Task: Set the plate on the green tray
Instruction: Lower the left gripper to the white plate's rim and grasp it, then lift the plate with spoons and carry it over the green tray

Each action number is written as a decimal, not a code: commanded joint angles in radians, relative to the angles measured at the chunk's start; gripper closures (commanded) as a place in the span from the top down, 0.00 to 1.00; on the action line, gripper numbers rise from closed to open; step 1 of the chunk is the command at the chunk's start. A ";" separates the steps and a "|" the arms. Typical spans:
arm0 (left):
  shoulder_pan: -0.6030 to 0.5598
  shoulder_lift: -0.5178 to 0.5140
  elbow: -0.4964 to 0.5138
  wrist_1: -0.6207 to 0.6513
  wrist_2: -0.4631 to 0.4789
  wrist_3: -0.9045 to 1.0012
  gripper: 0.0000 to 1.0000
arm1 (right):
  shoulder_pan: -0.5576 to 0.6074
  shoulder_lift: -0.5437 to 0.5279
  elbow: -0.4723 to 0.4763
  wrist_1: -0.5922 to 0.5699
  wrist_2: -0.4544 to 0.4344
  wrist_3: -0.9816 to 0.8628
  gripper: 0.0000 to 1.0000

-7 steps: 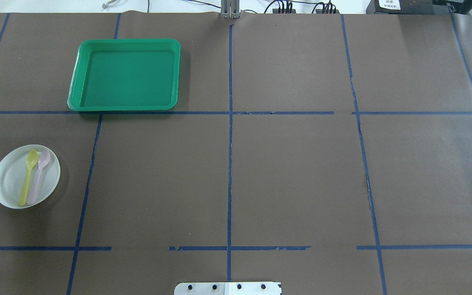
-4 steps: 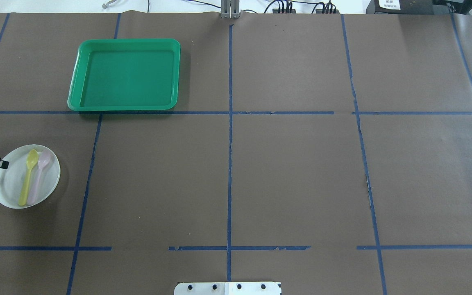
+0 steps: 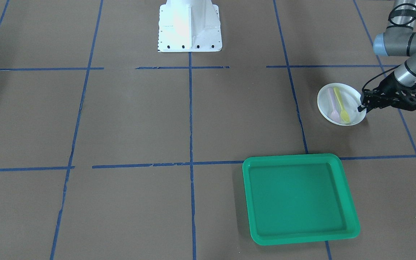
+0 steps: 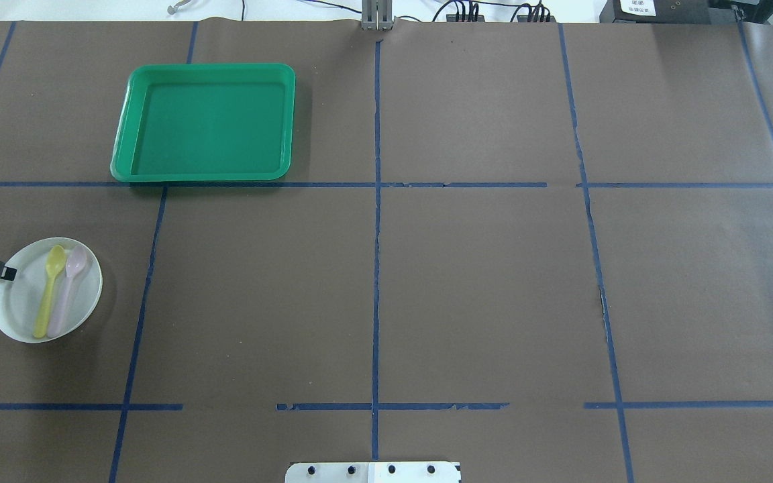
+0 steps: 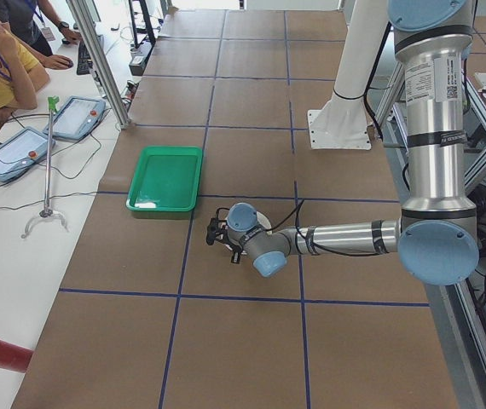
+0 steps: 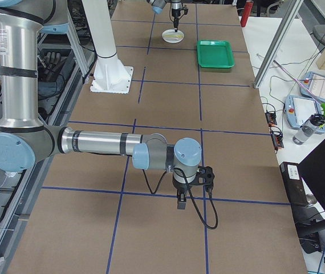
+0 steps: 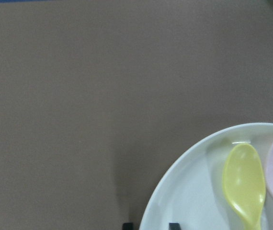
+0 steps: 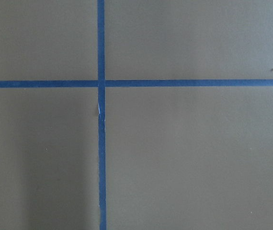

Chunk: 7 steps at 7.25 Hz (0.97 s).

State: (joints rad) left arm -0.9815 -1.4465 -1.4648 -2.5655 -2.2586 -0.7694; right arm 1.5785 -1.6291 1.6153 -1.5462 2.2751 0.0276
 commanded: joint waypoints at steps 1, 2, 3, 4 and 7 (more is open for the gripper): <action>0.000 0.000 -0.006 0.002 -0.031 0.001 0.00 | 0.000 0.000 0.000 0.000 0.001 0.000 1.00; -0.003 -0.005 -0.015 -0.002 -0.164 0.001 0.00 | 0.000 0.000 0.000 0.000 0.000 0.000 1.00; -0.063 -0.037 -0.029 0.002 -0.265 -0.001 0.00 | 0.000 0.000 0.000 0.000 0.001 0.000 1.00; -0.112 -0.105 -0.028 0.020 -0.298 -0.005 0.00 | 0.000 0.000 0.000 0.000 0.000 0.000 1.00; -0.154 -0.451 0.090 0.301 -0.297 -0.018 0.00 | 0.000 0.000 0.000 0.000 0.000 0.000 1.00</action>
State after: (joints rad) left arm -1.1212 -1.7419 -1.4480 -2.3700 -2.5547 -0.7906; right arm 1.5785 -1.6291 1.6153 -1.5463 2.2760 0.0276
